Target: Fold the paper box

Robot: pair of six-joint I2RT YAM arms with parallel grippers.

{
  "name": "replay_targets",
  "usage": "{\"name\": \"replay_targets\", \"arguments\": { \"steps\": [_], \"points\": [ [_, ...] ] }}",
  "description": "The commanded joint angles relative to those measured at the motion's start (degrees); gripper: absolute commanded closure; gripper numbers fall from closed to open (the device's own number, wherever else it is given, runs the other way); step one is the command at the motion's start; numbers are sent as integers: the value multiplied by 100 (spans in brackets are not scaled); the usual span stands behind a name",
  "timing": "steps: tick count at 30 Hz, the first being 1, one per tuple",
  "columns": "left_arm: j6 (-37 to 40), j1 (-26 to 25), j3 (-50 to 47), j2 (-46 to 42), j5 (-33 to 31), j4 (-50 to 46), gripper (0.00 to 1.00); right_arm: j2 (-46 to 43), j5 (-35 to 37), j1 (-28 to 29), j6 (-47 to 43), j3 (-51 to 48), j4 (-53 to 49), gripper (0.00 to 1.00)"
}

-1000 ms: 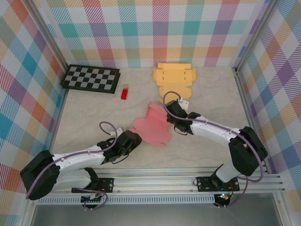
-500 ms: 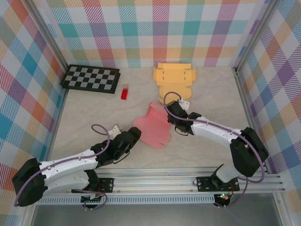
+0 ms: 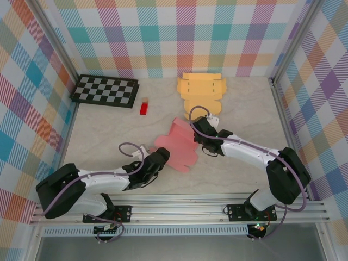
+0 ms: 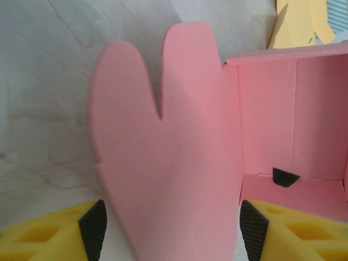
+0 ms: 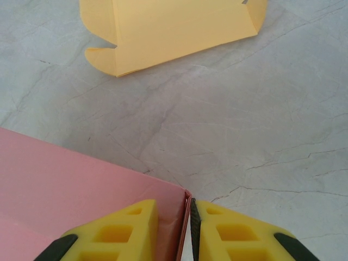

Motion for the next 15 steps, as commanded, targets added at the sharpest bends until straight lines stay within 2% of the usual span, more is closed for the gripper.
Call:
{"name": "replay_targets", "arguments": {
  "steps": [1,5,7,8,10,15],
  "points": [
    [164,-39,291,329,-226,558,42,157,-449,8,-68,-319,-1056,75],
    [418,-16,550,496,-393,438,66,50,-467,8,-70,-361,-1067,75],
    [675,12,679,491,-447,241,82,-11,-465,7,-76,-378,-1069,75],
    [819,32,834,451,-452,-191,96,-58,-467,8,-76,-387,-1077,74],
    [991,81,1246,313,-511,-1303,100,-167,-456,8,-84,-405,-1106,70],
    [2955,274,1732,-204,-295,-2770,100,-863,-303,-9,-335,-320,-1361,54]
  ]
}}
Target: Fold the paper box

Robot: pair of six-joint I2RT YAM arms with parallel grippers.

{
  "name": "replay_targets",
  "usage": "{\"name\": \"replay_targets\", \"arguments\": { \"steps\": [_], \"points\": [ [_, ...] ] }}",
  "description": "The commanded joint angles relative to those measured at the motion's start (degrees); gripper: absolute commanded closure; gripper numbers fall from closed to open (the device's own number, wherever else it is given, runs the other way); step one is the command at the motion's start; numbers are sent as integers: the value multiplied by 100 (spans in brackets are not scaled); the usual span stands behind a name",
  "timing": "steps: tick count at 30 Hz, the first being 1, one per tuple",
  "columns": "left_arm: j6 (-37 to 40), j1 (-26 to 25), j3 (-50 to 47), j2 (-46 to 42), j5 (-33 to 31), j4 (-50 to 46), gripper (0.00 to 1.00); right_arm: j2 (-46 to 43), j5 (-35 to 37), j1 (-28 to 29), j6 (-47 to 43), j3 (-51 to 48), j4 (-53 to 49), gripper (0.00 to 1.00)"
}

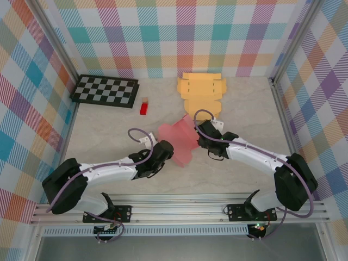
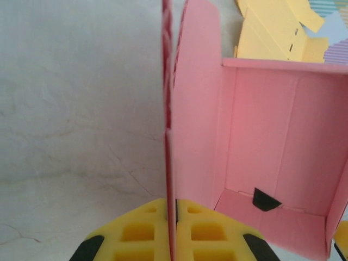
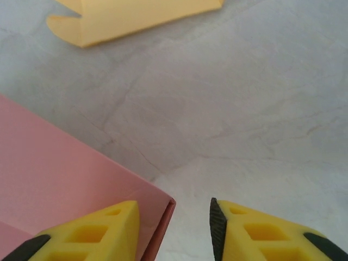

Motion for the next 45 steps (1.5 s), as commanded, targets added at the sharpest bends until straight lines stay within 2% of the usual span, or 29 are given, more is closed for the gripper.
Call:
{"name": "replay_targets", "arguments": {
  "steps": [1,4,7,10,11,13,16,18,22,26,29,33,36,40,45],
  "points": [
    [1771,168,278,-531,114,-1360,100,-484,-129,24,-325,10,-699,52],
    [3140,358,475,-968,469,-2176,100,-1050,39,-2,-869,248,-919,49],
    [4715,490,735,-1468,902,-2881,100,-1620,35,-19,-1801,442,-789,46],
    [6076,643,1229,-1857,1318,-3682,100,-2041,-355,-34,-3303,569,-284,45],
    [6544,668,1452,-1936,1448,-3964,100,-2142,-630,-58,-3886,603,-104,44],
    [7377,683,1891,-2005,1694,-4435,100,-2256,-1628,-106,-5213,703,126,42],
    [8483,704,2353,-1956,1814,-4821,100,-2165,-2952,-190,-6777,1018,-64,36],
    [9266,710,2521,-1892,2010,-4927,100,-1971,-3859,-291,-7567,1291,-384,35],
    [10550,706,2902,-1682,2316,-5068,100,-1571,-4707,-635,-8562,1765,-695,34],
    [11139,712,3319,-1498,2685,-5140,100,-1008,-5862,-1077,-9381,2321,-1468,32],
    [11465,704,3484,-1458,3013,-5117,100,-529,-6025,-1110,-9606,2565,-1682,31],
    [11653,707,3631,-1392,3243,-5127,100,-82,-6597,-1110,-9961,2758,-1918,31],
    [11722,704,3729,-1310,3288,-5245,100,40,-6944,-1110,-10029,2824,-1968,31],
    [11781,709,3780,-1229,3259,-5353,100,209,-6998,-1110,-10216,3015,-2340,31],
    [11785,705,3785,-1121,3259,-5295,100,280,-7594,-1079,-10144,3050,-2548,30]
  ]
}}
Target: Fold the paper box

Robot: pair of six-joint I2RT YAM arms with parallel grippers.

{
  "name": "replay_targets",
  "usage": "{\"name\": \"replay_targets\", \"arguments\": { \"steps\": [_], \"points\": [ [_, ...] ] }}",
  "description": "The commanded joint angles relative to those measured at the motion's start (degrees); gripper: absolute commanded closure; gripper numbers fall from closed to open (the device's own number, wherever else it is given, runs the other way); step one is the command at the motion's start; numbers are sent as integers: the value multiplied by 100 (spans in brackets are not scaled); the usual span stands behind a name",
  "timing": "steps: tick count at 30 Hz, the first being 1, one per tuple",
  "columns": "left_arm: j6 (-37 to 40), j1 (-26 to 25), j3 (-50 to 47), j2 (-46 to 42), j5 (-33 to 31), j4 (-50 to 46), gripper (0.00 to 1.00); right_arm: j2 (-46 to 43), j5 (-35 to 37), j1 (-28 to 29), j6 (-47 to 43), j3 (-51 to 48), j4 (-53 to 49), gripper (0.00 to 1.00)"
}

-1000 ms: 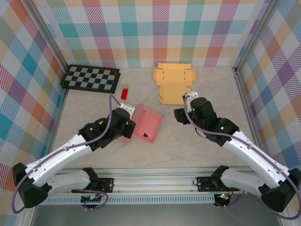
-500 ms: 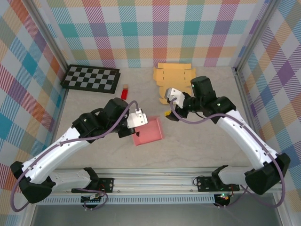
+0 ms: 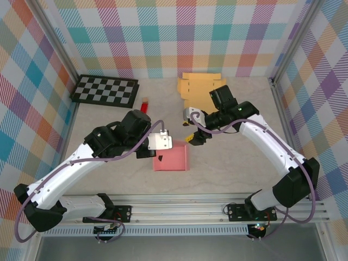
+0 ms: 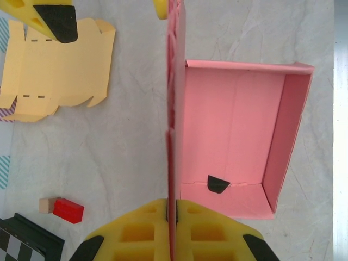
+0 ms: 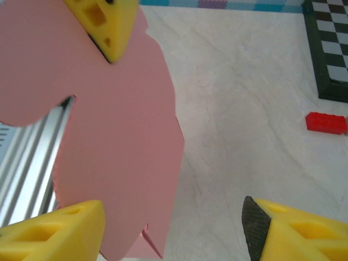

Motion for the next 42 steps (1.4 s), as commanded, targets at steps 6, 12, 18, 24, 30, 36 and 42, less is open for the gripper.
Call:
{"name": "replay_targets", "arguments": {
  "steps": [6,12,18,24,30,36,42],
  "points": [
    [-13,23,151,109,99,429,100,-2,-1053,225,-38,-333,-12,31],
    [-158,17,76,200,12,669,100,-54,-906,346,437,-674,388,32],
    [-315,25,-132,230,-22,746,100,-101,-745,343,475,-740,280,32],
    [-190,21,-368,188,-215,626,100,-530,-353,-20,679,-1174,486,31],
    [-139,24,-471,84,31,588,100,-518,-553,-62,669,-1383,832,32],
    [-225,17,-430,87,175,642,100,-390,-352,-14,861,-1366,1318,39],
    [-341,20,-494,106,215,771,100,-418,-268,71,481,-1307,1105,95]
  ]
}}
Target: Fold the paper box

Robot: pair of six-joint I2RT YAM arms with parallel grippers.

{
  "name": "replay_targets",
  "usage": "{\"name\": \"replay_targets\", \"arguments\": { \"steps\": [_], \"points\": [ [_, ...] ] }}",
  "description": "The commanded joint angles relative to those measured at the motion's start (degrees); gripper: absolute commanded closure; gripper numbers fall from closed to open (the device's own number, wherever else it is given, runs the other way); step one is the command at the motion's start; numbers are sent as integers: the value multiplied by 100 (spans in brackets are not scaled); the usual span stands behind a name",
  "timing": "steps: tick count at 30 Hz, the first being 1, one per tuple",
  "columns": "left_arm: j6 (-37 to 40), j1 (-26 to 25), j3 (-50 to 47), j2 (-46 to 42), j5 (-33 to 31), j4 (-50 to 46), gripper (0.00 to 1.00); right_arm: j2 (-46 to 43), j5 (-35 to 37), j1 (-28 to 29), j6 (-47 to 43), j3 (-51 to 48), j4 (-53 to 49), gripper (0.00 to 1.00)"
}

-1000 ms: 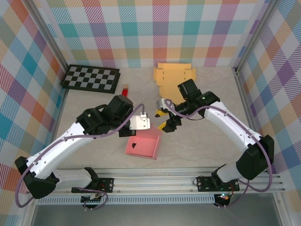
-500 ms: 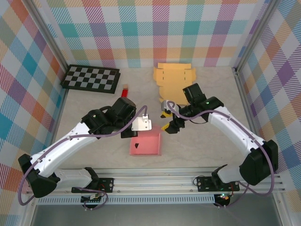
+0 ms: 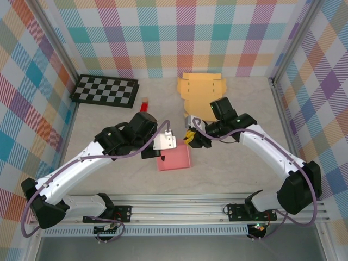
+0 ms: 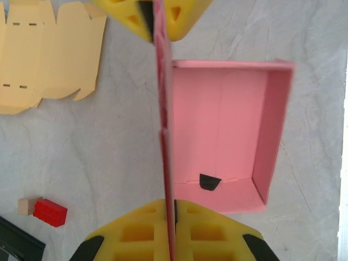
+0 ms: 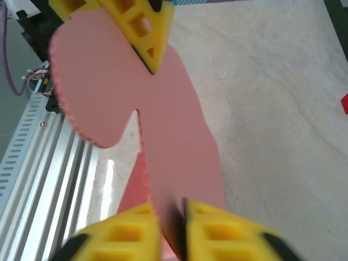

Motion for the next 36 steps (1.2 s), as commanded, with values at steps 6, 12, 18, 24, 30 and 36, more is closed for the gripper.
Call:
{"name": "replay_targets", "arguments": {
  "steps": [6,12,18,24,30,36],
  "points": [
    [-1,34,-280,-105,258,358,50,-226,5,35,-631,84,-314,100],
    [49,95,-326,5,476,502,43,-411,-17,36,-798,187,-516,100],
    [28,134,-272,179,795,532,45,-863,-75,117,-1014,-138,-220,100],
    [-59,375,-118,317,1248,377,66,-1474,306,158,-1152,-640,332,100],
    [-386,402,-29,270,1670,678,100,-1418,501,174,-873,-551,426,98],
    [-1924,389,62,338,998,1638,100,-1505,2106,642,302,-1255,2216,100]
  ]
}}
